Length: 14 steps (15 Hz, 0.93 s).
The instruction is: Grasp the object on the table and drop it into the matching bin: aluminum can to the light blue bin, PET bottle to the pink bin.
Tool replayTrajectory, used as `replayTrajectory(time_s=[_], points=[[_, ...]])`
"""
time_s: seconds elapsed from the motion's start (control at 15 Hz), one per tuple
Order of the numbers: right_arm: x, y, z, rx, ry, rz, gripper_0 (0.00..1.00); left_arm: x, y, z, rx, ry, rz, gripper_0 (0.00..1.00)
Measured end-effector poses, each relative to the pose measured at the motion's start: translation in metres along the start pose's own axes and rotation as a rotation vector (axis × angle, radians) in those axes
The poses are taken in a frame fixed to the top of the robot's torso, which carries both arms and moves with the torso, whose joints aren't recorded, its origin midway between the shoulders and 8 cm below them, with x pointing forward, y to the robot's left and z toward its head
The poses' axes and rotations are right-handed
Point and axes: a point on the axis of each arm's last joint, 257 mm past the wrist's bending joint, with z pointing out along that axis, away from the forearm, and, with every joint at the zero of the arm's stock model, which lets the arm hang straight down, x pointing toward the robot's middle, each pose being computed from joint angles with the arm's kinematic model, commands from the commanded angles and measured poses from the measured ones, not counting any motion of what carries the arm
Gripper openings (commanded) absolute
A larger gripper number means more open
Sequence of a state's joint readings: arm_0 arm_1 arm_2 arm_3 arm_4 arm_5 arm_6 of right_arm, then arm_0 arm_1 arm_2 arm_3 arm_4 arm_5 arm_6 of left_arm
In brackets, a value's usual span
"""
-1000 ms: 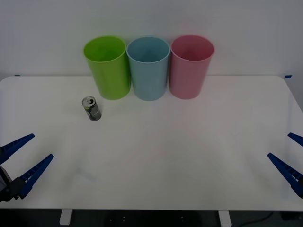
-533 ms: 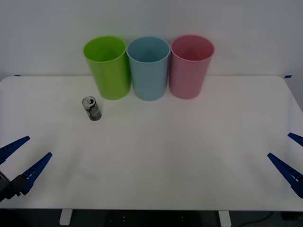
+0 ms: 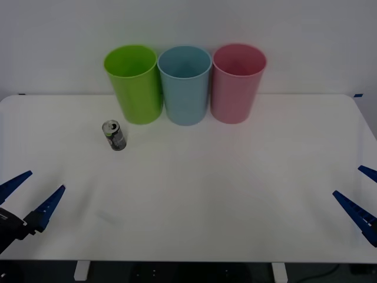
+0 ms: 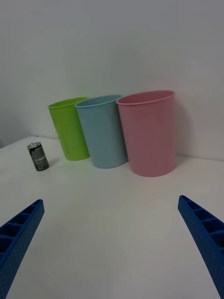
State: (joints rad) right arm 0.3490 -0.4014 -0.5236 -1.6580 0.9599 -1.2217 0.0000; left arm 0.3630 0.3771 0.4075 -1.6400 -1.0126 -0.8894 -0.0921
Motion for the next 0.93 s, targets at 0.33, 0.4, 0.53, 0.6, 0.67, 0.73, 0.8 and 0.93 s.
replayTrajectory(time_s=[0.33,0.4,0.53,0.6,0.67,0.73,0.8,0.93], points=[[0.0,0.0,0.0,0.0,0.0,0.0,1.0,0.014,0.006,0.031,-0.027,0.023,-0.007,1.0],[0.0,0.0,0.0,0.0,0.0,0.0,1.0,0.017,0.007,0.038,-0.023,0.027,-0.011,1.0],[0.0,0.0,0.0,0.0,0.0,0.0,1.0,0.024,0.009,0.053,-0.016,0.03,-0.03,1.0],[0.0,0.0,0.0,0.0,0.0,0.0,1.0,0.026,0.009,0.061,-0.01,0.03,-0.036,1.0],[0.0,0.0,0.0,0.0,0.0,0.0,1.0,0.03,0.01,0.068,-0.008,0.036,-0.034,1.0],[0.0,0.0,0.0,0.0,0.0,0.0,1.0,0.032,0.013,0.075,-0.009,0.044,-0.027,1.0],[0.0,0.0,0.0,0.0,0.0,0.0,1.0,0.036,0.016,0.08,-0.013,0.053,-0.021,1.0],[0.0,0.0,0.0,0.0,0.0,0.0,1.0,0.038,0.021,0.09,-0.02,0.062,-0.008,1.0]])
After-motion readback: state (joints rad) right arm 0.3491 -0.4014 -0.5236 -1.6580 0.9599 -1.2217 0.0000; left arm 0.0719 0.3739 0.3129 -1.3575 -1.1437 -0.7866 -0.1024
